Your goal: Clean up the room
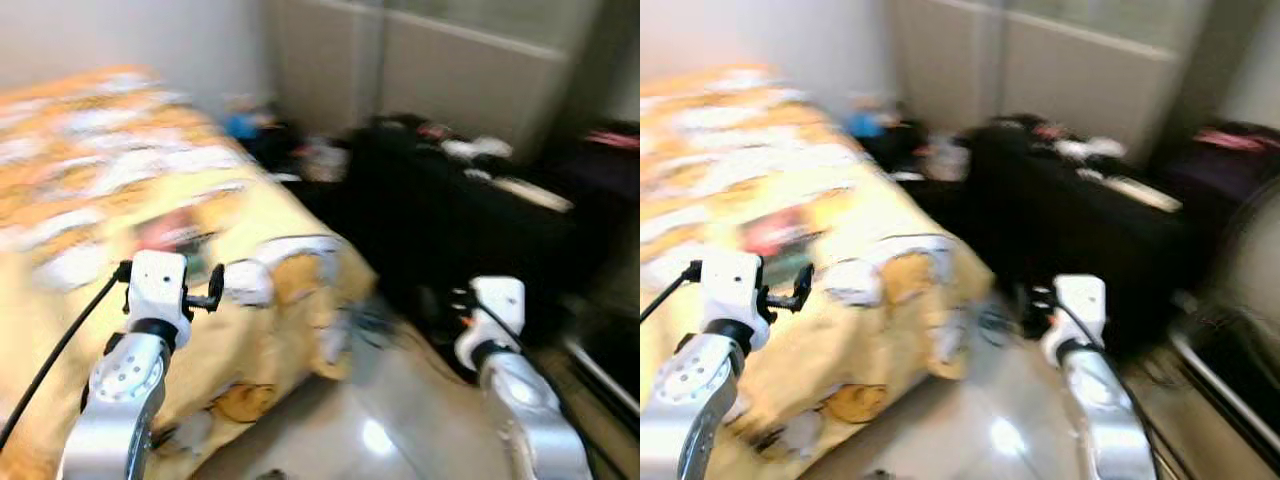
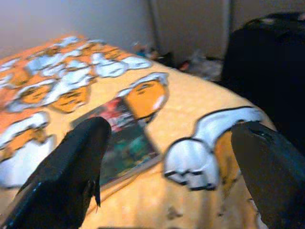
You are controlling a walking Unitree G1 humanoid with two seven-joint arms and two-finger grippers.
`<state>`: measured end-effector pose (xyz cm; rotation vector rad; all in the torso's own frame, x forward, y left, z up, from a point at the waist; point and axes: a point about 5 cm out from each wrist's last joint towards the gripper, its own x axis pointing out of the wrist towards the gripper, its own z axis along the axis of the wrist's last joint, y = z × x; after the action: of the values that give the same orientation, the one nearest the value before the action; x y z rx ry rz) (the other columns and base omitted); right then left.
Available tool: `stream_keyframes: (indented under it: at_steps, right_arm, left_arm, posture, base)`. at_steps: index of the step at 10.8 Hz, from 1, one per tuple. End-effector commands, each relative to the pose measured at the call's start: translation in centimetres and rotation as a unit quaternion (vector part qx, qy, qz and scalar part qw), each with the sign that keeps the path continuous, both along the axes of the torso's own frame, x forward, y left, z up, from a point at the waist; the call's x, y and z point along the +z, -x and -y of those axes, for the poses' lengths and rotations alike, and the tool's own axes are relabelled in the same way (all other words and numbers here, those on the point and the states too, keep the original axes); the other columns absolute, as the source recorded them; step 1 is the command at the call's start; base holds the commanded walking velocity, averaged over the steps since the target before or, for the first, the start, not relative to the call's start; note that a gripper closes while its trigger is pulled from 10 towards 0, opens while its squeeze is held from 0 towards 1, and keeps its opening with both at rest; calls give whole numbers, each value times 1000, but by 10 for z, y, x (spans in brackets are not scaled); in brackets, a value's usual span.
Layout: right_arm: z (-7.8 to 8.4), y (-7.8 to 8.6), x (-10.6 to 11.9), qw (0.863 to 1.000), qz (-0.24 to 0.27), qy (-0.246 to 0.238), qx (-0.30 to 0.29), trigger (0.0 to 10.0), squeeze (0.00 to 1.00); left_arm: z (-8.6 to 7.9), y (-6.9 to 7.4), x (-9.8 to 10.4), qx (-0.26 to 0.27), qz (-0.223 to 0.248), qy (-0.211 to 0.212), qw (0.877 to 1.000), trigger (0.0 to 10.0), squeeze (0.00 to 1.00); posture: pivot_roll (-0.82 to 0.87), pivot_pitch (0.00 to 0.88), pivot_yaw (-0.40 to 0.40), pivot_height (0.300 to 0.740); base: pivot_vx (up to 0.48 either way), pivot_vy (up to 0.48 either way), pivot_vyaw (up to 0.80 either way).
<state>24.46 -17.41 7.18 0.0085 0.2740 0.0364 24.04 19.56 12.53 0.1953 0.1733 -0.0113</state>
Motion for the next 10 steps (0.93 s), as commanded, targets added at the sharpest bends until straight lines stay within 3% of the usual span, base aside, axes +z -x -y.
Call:
stream_keyframes:
  at_steps: [1,3,4,5,6,7,8,10]
  right_arm:
    - [-5,-4,3,1000,9,-1,3,10000,1000]
    - [-2,-7,5,1000,21,2,-7,10000,1000]
    - [-3,-9,6,999,24,-29,-12,10000,624]
    - [-5,-9,5,999,21,-37,-13,10000,0]
    - [-6,-10,3,1000,22,8,-12,10000,0]
    - [-10,-8,3,999,30,-43,11,10000,0]
    - [-2,-11,5,998,41,-14,-37,10000,0]
    - [-6,-12,6,997,35,-70,-9,10000,0]
  left_arm:
    - [-1,-3,2,-4,2,-8,1000,10000,0]
    - [1,-4,2,-7,8,-8,1000,10000,0]
    - [3,-6,6,-12,12,-7,1000,10000,0]
    - [3,-8,9,-15,15,-10,1000,10000,0]
    - [2,-10,11,-16,16,-12,1000,10000,0]
    - [1,-11,12,-16,17,-15,1000,10000,0]
    - [0,-11,12,-14,15,-17,1000,10000,0]
    - [0,-11,11,-16,9,-15,1000,10000,0]
  posture:
    - [-45,0,23,740]
    - [-46,0,21,740]
    - [-45,0,22,740]
    - [-45,0,24,740]
    - [-44,0,26,740]
    - [-43,0,26,740]
    - [-42,0,27,740]
    - [-44,0,31,740]
  base:
    - [0,0,800]
    - [0,0,400]
    - [0,0,0]
    - [0,0,0]
    - [0,0,0]
    - [0,247,0]
    - [0,244,0]
    - [0,244,0]
